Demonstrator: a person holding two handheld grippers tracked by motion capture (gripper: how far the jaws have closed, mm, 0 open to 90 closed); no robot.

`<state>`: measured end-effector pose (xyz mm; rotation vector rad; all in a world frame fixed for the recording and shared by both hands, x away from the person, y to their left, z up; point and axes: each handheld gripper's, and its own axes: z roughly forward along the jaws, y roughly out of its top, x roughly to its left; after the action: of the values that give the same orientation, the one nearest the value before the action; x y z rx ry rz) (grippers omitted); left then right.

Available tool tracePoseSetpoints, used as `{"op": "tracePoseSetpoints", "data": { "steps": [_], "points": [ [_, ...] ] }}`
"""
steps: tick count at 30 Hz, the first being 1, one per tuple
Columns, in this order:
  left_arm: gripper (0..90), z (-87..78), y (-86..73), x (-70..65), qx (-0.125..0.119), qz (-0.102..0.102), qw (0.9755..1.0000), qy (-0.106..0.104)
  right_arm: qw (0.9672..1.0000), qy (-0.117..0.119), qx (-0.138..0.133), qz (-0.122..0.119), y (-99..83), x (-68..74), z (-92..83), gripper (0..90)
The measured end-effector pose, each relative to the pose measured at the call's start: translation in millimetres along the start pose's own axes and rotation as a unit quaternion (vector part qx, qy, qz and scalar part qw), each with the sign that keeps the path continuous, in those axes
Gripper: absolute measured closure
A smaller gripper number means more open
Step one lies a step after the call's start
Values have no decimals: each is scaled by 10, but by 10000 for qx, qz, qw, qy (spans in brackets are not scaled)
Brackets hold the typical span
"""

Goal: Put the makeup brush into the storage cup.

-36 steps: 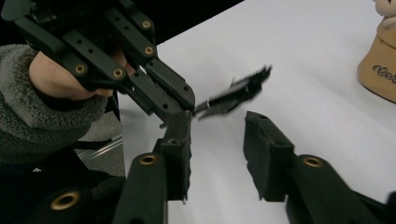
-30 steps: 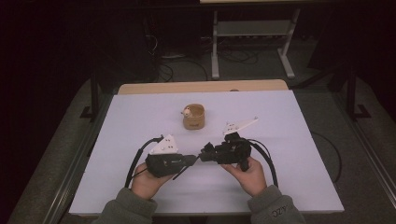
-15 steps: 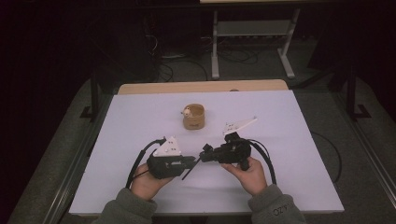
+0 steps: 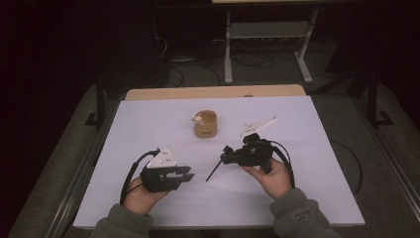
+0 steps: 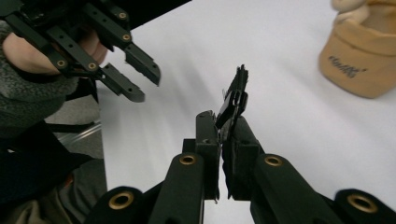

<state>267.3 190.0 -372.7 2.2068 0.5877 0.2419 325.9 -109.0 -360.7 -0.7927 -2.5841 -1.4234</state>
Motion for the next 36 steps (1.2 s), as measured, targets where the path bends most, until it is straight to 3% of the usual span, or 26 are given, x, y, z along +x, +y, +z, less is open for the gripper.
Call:
{"op": "tracePoseSetpoints", "data": {
  "steps": [12, 36],
  "points": [
    [656, -125, -172, 86, 31, -156, 9995, 255, 9989, -385, 134, -245, 295, -72, -122, 843],
    [571, -221, -273, 185, -49, -382, 9985, 402, 9974, -515, 318, -383, 691, -193, -97, 843]
  ]
}}
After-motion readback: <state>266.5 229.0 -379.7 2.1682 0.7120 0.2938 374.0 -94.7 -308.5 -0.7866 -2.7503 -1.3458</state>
